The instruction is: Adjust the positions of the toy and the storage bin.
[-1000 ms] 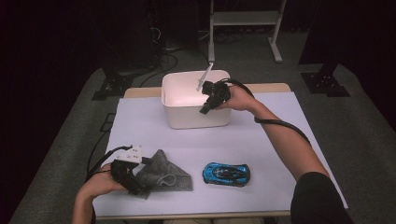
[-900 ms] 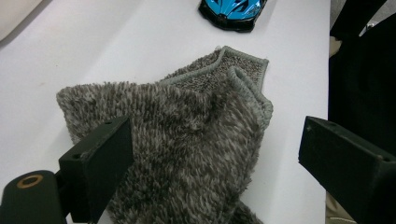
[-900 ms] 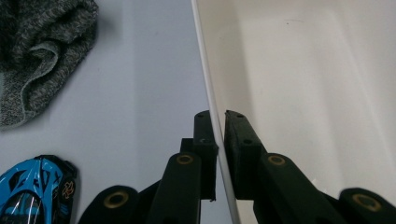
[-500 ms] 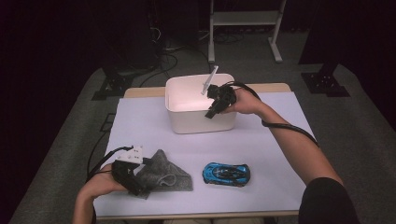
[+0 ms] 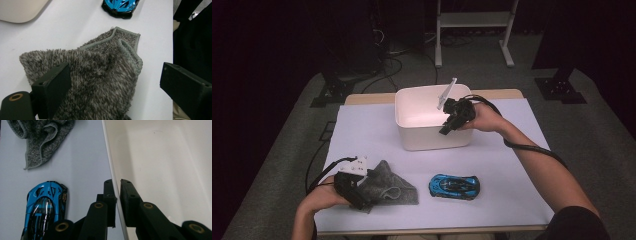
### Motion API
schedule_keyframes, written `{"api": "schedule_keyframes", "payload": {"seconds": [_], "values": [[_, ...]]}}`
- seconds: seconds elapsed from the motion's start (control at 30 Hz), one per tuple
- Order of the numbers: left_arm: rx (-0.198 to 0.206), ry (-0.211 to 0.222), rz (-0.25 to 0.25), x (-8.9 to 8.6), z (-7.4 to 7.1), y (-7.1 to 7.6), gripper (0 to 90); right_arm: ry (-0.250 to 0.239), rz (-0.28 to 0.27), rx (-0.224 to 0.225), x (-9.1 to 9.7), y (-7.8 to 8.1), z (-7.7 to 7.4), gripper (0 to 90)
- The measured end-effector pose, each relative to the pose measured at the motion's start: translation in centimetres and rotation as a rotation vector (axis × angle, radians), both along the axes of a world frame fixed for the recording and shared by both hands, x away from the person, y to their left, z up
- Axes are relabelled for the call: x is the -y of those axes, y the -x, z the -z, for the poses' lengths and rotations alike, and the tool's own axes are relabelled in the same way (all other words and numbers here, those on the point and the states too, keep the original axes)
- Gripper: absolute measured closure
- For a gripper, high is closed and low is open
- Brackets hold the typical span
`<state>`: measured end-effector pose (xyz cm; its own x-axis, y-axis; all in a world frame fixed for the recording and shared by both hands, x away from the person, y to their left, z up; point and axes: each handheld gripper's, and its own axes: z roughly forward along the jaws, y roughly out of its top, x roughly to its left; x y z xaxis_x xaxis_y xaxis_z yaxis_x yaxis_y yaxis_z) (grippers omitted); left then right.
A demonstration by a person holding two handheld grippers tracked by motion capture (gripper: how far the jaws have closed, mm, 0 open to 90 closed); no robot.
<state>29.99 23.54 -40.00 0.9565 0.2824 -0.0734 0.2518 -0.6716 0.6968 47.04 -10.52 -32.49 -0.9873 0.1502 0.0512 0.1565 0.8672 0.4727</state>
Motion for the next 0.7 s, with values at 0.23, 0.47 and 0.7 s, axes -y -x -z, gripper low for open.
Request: {"api": "schedule_keyframes", "payload": {"seconds": [0.23, 0.47, 0.7], "values": [[-0.003, -0.003, 0.004, 0.1, 0.0, 0.0, 9.2, -0.014, 0.0, 0.01, 0.4, 1.3, 0.1, 82.4], [0.001, -0.004, 0.005, 0.2, -0.2, 0.1, 9.0, -0.013, 0.02, 0.013, 0.6, 2.3, 0.1, 82.6], [0.006, 0.009, 0.015, 0.4, -0.5, 0.3, 8.9, -0.008, 0.005, 0.028, 0.5, 3.5, 0.1, 83.8]]}}
